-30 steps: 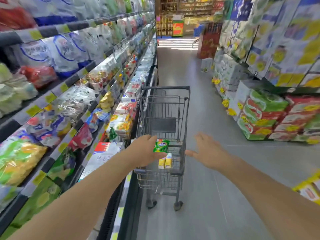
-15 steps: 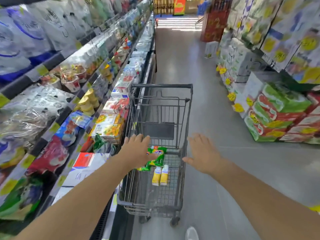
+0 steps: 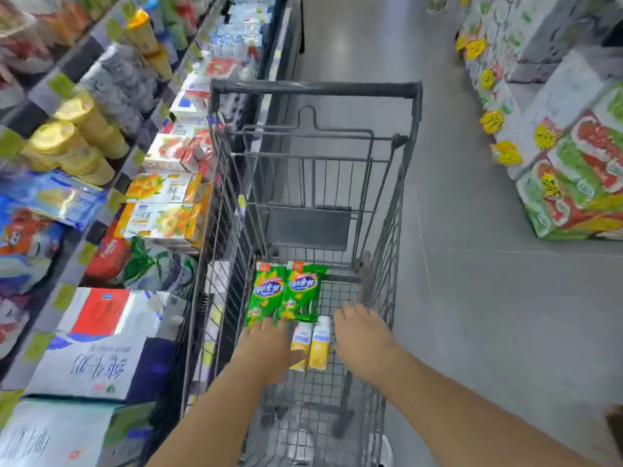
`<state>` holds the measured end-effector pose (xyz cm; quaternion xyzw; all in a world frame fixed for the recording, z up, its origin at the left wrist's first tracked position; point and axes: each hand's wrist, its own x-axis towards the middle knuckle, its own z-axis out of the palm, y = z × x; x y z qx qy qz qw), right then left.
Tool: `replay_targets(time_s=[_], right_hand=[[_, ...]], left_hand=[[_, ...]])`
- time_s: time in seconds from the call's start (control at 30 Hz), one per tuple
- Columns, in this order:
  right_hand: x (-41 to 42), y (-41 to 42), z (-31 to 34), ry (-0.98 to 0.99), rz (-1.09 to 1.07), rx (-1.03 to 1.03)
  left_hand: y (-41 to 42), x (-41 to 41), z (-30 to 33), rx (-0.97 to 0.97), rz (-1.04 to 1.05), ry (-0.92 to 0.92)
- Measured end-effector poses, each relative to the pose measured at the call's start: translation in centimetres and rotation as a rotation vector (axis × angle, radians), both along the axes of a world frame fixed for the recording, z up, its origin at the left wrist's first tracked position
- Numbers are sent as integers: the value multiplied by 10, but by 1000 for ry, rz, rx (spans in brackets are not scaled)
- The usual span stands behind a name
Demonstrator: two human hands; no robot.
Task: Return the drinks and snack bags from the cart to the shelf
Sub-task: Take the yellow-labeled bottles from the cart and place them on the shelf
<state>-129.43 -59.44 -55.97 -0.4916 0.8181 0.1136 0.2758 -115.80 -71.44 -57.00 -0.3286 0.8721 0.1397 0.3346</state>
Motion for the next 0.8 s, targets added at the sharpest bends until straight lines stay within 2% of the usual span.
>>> replay_targets(time_s=[0.2, 0.4, 0.5, 0.67, 0.8], right_hand=[[11, -32, -128, -144, -284, 155], [31, -51, -224, -243, -639, 136], [31, -50, -248, -307, -758, 47], [28, -51, -270, -451, -1020, 11], [31, -53, -272, -409, -1055, 27]], left_hand=[[-13, 3, -142, 74, -3, -70], [-18, -8, -227, 155, 52, -41], [-17, -15, -246, 194, 130, 17], [-12, -19, -263, 195, 152, 52], [-12, -19, -261, 218, 275, 79]])
